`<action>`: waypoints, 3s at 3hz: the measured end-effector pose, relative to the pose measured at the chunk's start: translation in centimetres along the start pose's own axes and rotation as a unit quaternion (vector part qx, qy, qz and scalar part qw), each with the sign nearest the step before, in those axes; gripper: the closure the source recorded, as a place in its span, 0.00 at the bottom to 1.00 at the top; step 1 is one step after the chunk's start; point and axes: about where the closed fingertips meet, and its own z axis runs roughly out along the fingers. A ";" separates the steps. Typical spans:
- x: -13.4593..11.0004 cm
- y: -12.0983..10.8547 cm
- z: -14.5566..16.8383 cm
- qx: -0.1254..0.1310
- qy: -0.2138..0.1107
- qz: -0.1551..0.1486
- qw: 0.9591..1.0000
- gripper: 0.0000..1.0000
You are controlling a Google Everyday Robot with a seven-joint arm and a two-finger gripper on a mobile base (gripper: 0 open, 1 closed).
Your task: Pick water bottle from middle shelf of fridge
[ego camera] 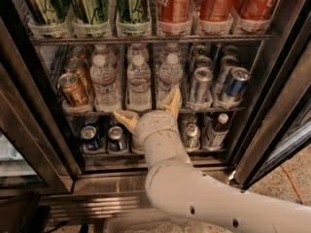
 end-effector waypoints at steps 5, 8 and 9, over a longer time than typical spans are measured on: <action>0.0 2.9 2.1 0.021 -0.079 0.017 0.997 0.19; 0.3 1.9 4.5 0.038 -0.101 0.012 0.994 0.33; 0.4 1.6 4.8 0.042 -0.101 0.013 0.994 0.33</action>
Offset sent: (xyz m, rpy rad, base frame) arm 0.0078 0.0248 -0.0055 0.0409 -0.0670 -0.0273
